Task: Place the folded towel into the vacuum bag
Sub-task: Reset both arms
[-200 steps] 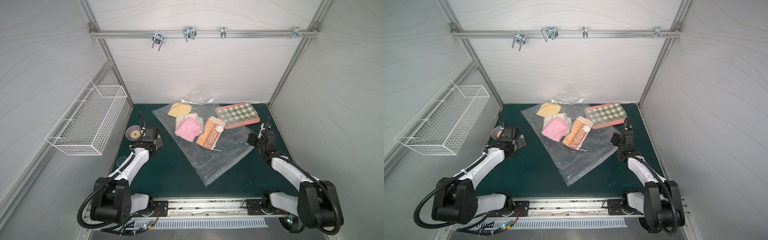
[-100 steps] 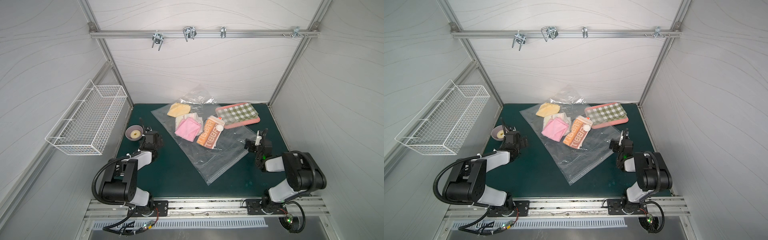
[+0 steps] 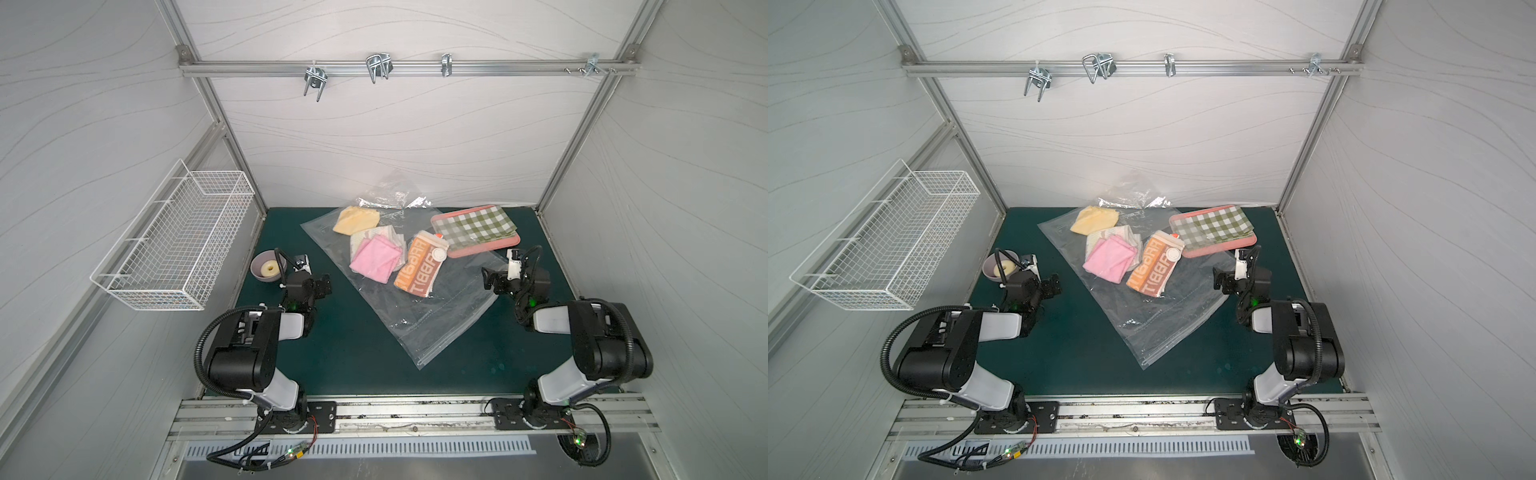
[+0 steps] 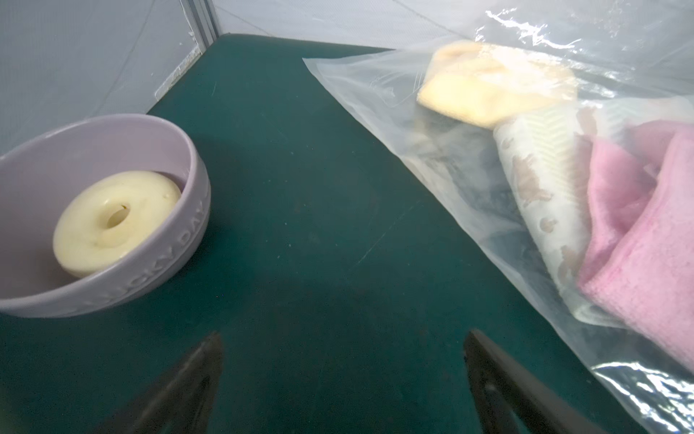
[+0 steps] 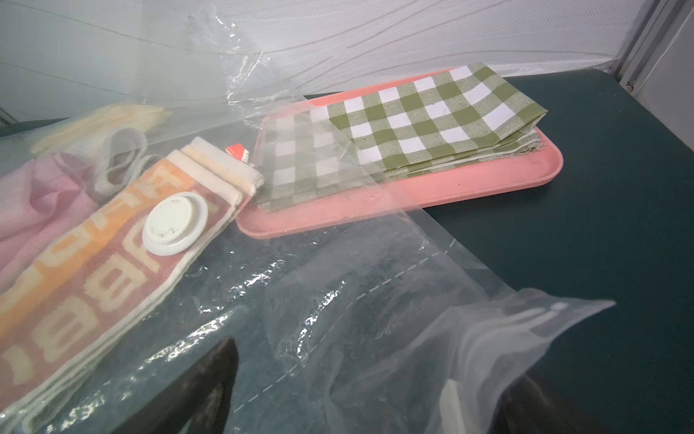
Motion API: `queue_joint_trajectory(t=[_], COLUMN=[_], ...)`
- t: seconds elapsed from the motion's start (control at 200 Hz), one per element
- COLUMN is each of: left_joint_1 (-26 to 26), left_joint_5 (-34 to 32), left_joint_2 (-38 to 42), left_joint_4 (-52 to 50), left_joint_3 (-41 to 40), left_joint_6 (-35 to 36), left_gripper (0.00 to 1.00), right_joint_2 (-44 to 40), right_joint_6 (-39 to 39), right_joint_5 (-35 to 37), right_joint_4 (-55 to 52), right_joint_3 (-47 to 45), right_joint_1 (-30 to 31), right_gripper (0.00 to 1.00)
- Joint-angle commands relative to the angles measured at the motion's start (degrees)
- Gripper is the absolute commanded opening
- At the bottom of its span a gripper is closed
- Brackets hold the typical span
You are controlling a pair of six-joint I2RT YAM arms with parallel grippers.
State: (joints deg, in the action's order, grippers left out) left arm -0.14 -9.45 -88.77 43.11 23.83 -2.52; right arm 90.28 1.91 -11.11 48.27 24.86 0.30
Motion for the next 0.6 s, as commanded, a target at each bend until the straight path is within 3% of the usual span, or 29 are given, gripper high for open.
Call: queue_joint_trajectory(t=[0.0, 0.595], left_joint_1=[-0.66, -0.56], left_joint_5=[-1.1, -0.92], left_joint_2=[0.01, -0.24], left_joint_4=[4.75, 4.37], left_joint_3=[0.26, 0.66], left_joint_6=[1.61, 1.65], left_gripper=[1.0, 1.0], right_joint_2=[0.48, 0.43], right_joint_6=[-1.52, -1.56], right_joint_5=[-1.76, -1.78], right_joint_4=[-0.06, -0.02], right_joint_3=[-0.12, -0.13], right_joint_1=[-0.12, -0.12], right_gripper=[0.99, 0.99])
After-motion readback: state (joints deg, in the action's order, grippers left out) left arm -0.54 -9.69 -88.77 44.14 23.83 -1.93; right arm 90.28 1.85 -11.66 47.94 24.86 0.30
